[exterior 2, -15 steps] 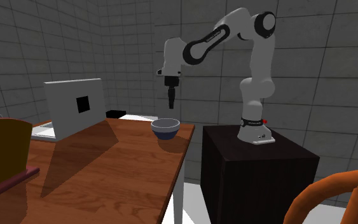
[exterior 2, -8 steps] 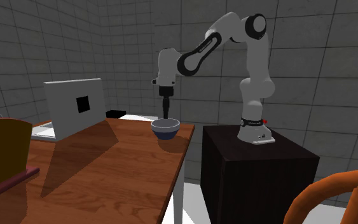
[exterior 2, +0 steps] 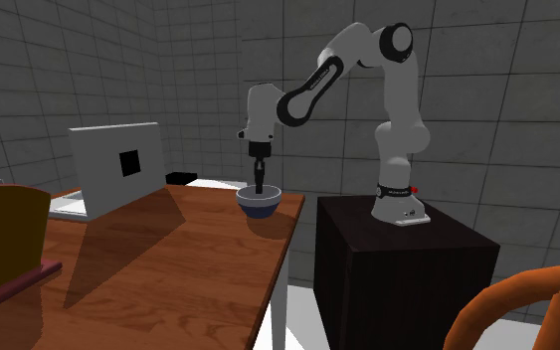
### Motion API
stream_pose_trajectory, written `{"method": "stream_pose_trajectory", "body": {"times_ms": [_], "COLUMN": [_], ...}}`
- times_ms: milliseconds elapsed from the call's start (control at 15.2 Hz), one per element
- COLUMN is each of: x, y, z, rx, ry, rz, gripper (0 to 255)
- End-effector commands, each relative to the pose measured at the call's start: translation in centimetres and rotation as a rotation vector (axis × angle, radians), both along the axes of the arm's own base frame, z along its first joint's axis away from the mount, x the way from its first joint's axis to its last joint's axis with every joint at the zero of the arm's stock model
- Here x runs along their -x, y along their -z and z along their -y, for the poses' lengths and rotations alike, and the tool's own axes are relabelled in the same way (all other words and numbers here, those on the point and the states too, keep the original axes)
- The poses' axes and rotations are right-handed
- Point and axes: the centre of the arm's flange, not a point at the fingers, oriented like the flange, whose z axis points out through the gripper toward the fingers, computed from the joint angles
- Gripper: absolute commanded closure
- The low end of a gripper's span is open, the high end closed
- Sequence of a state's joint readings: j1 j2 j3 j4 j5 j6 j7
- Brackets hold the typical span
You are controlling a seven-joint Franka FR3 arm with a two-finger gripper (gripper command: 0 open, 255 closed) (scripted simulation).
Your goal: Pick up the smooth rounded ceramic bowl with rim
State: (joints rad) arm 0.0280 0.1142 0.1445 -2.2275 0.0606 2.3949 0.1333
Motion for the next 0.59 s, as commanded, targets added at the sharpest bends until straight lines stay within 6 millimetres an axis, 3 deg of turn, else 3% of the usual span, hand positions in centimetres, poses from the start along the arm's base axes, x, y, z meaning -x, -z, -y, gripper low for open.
{"method": "stream_pose_trajectory", "body": {"times_ms": [0,396,528], "x": [0.0,0.0,0.0], "y": [0.0,0.0,-1.0], "z": [0.0,-0.1,-0.1], "rx": [0.0,0.0,0.0], "ry": [0.0,0.0,0.0], "rz": [0.0,0.0,0.0], "gripper": [255,255,255]}}
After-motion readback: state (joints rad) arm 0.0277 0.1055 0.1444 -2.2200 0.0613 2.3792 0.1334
